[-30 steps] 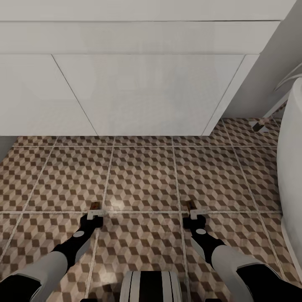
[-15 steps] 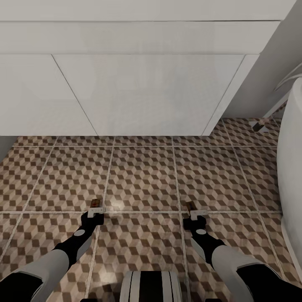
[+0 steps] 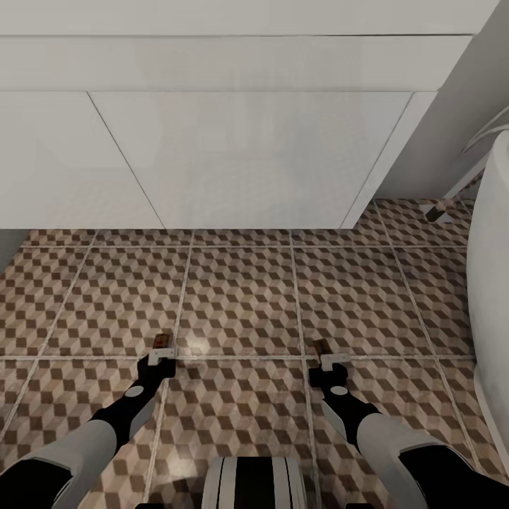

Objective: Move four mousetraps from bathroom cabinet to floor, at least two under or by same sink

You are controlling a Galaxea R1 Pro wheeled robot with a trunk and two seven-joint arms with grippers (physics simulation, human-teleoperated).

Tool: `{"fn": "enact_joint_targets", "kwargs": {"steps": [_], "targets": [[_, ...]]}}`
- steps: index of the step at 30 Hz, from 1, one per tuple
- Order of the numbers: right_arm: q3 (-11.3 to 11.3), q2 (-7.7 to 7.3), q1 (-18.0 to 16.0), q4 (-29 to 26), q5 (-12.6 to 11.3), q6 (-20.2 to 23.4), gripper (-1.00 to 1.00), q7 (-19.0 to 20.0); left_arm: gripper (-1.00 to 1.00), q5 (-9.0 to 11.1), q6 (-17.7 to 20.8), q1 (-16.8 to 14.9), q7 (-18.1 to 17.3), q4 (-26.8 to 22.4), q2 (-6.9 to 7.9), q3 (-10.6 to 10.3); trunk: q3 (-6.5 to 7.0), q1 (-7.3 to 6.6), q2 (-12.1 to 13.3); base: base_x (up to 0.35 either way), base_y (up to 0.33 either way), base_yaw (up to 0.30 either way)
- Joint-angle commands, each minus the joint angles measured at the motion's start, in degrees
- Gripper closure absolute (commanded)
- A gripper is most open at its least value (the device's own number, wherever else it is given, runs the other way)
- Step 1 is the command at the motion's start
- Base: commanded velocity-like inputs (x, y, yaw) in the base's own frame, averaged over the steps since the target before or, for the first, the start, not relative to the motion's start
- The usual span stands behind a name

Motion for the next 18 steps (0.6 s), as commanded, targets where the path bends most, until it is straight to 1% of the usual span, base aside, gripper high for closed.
{"fn": "enact_joint_targets", "kwargs": {"steps": [1, 7, 18], "targets": [[0.41, -0.01, -0.03, 0.06, -0.22, -0.13, 1.0, -0.34, 1.0, 0.2, -0.14, -0.02, 0.28, -0.02, 0.02, -0.47, -0.03, -0.01, -0.01, 0.0, 0.0, 0.0], [0.41, -0.04, -0.03, 0.04, -0.08, -0.07, 1.0, -0.6, 1.0, 0.13, -0.03, -0.02, 0.56, -0.14, -0.66, -0.48, -0.03, -0.01, -0.01, 0.0, 0.0, 0.0], [0.5, 0.09, -0.03, -0.05, 0.39, -0.06, 1.0, -0.63, 1.0, 0.18, 0.03, -0.02, 0.63, -0.1, -0.83, -0.45, -0.03, -0.01, -0.01, 0.004, 0.0, 0.0]]}}
